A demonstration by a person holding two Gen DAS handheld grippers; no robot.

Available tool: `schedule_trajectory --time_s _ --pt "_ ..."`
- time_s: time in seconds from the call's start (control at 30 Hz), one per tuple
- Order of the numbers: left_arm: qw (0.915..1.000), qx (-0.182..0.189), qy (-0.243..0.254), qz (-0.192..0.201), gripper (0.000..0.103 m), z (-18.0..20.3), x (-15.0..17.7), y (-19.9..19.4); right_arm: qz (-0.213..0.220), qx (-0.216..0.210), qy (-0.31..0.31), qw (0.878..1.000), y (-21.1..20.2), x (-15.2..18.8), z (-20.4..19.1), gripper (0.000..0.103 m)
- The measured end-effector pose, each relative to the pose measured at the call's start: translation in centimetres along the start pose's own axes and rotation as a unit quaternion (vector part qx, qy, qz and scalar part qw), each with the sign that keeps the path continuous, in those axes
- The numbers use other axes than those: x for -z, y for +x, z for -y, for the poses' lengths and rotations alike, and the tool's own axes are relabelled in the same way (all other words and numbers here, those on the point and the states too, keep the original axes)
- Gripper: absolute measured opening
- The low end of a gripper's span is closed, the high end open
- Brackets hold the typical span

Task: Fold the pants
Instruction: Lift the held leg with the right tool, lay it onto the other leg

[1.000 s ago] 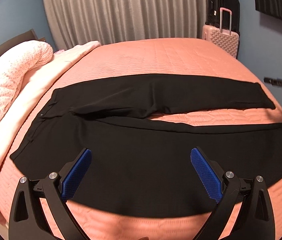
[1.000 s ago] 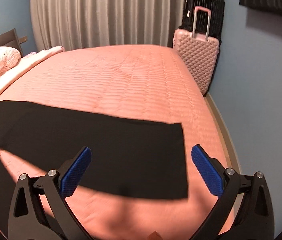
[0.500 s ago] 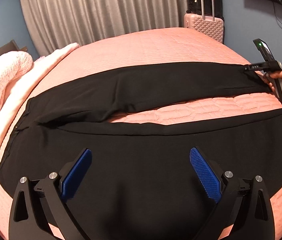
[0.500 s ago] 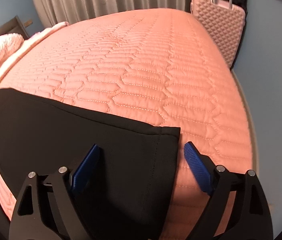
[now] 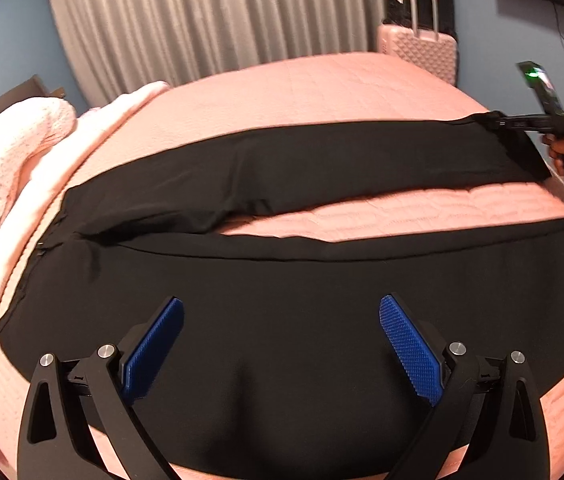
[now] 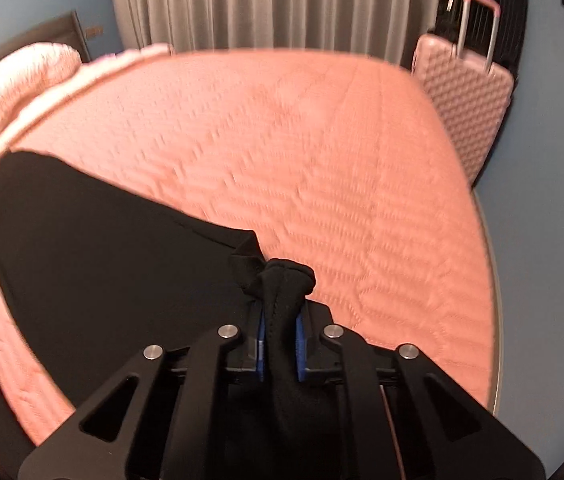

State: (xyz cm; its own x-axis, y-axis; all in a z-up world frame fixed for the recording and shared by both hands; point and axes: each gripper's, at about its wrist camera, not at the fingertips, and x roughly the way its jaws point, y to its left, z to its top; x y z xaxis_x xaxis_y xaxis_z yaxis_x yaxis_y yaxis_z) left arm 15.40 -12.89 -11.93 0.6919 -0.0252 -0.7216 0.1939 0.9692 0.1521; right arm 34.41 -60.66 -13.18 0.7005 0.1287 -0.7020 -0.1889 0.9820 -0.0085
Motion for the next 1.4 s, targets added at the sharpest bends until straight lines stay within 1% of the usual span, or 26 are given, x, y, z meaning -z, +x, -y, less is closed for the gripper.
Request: schedule_trajectory --time_s 0.1,0.2,0.27,0.37,0.47,0.5,0.53,0.57,0.63,0.67,0.73,0.77,0.8,0.83,0.87,0.9,0.93,0.97,1.0,1.03,1.07,1.1,1.17,1.23,1.33,1.4 --pt "0.9999 -0.007 -0.008 -0.007 0.097 -1.4 -0.1 -1.0 0.04 -0.012 -0.014 0.999 -5.1 -1.0 -1.1 0.009" --pt "0.9994 -0.025 -0.024 0.001 0.097 -3.0 -0.2 -2.8 0.08 -0.037 -0.066 0.994 -11.4 -1.1 -4.3 0.009" --pt "0.9988 -0.034 -0.034 0.009 0.097 -4.3 -0.3 -4.4 0.092 -0.051 -0.122 0.987 -15.6 -0.1 -7.3 0.009" --pt "0.9972 -0.057 -0.043 0.023 0.098 -5.8 -0.2 -6.6 0.08 -0.055 -0.211 0.973 -20.5 3.4 -11.8 0.009" --pt "0.995 -0.077 -0.054 0.032 0.098 -7.4 0.1 -8.3 0.042 -0.045 -0.27 0.961 -22.2 7.7 -14.4 0.009" --pt "0.9944 -0.08 -0.059 0.034 0.098 -7.9 0.2 -8.7 0.01 -0.035 -0.303 0.952 -21.9 10.0 -15.2 0.009" --pt "0.9938 -0.084 -0.064 0.036 0.098 -8.3 0.3 -9.1 -0.009 -0.034 -0.315 0.948 -21.5 11.3 -15.3 0.009" --pt "0.9929 -0.089 -0.068 0.039 0.098 -8.8 0.5 -9.5 -0.042 -0.026 -0.331 0.942 -20.6 13.5 -15.3 0.009" --pt "0.992 -0.097 -0.07 0.041 0.098 -9.2 0.9 -9.9 -0.083 0.006 -0.346 0.934 -18.6 17.1 -14.3 0.009" --pt "0.9914 -0.103 -0.073 0.034 0.098 -9.5 1.2 -9.8 -0.106 0.01 -0.344 0.933 -17.7 18.3 -13.5 0.01" --pt "0.9917 -0.101 -0.076 0.025 0.098 -9.9 1.4 -9.6 -0.123 0.01 -0.329 0.936 -17.3 19.6 -12.5 0.011" --pt "0.9914 -0.104 -0.077 0.023 0.098 -10.1 1.4 -9.5 -0.132 0.01 -0.312 0.941 -17.6 19.9 -11.7 0.015" --pt "0.9908 -0.111 -0.075 0.023 0.098 -10.2 1.4 -9.4 -0.139 0.03 -0.305 0.942 -17.9 20.2 -11.1 0.016" --pt "0.9902 -0.117 -0.073 0.023 0.098 -10.3 1.3 -9.4 -0.148 0.042 -0.291 0.944 -18.7 20.3 -10.2 0.02" --pt "0.9901 -0.116 -0.075 0.024 0.098 -10.5 1.3 -9.4 -0.141 0.048 -0.278 0.949 -19.5 20.1 -9.8 0.029" --pt "0.9899 -0.116 -0.077 0.025 0.098 -10.5 1.3 -9.3 -0.115 0.062 -0.252 0.959 -20.7 19.6 -9.3 0.034" --pt "0.9898 -0.114 -0.081 0.026 0.098 -10.5 1.2 -9.2 -0.087 0.058 -0.208 0.973 -21.9 19.0 -8.7 0.047" --pt "0.9907 -0.105 -0.082 0.029 0.098 -10.2 1.1 -9.0 -0.065 0.031 -0.153 0.986 -22.9 18.5 -8.1 0.067" --pt "0.9918 -0.097 -0.078 0.03 0.098 -9.7 0.8 -8.6 -0.049 0.015 -0.115 0.992 -23.4 18.6 -7.6 0.075" --pt "0.9927 -0.091 -0.073 0.031 0.098 -9.3 0.6 -8.4 -0.046 0.009 -0.084 0.995 -23.6 18.9 -7.1 0.078" --pt "0.994 -0.084 -0.062 0.033 0.098 -8.6 0.2 -8.1 -0.061 0.008 -0.017 0.998 -23.1 19.1 -6.1 0.077" --pt "0.9947 -0.082 -0.051 0.033 0.098 -7.9 -0.1 -7.9 -0.061 0.012 0.021 0.998 -23.2 19.5 -5.9 0.071" --pt "0.9962 -0.074 -0.03 0.033 0.098 -6.4 -0.7 -7.4 -0.037 -0.026 0.092 0.995 -22.9 18.7 -5.6 0.045" --pt "0.9968 -0.069 -0.019 0.035 0.098 -5.3 -0.9 -7.3 -0.047 -0.055 0.112 0.991 -21.1 17.9 -6.5 0.042" --pt "0.998 -0.048 -0.024 0.033 0.098 -4.2 -1.0 -7.6 -0.088 -0.022 0.124 0.988 -17.7 18.3 -8.2 0.041" --pt "0.9983 -0.042 -0.028 0.029 0.098 -4.0 -0.9 -7.6 -0.1 0.003 0.157 0.982 -16.7 19.2 -7.8 0.041"
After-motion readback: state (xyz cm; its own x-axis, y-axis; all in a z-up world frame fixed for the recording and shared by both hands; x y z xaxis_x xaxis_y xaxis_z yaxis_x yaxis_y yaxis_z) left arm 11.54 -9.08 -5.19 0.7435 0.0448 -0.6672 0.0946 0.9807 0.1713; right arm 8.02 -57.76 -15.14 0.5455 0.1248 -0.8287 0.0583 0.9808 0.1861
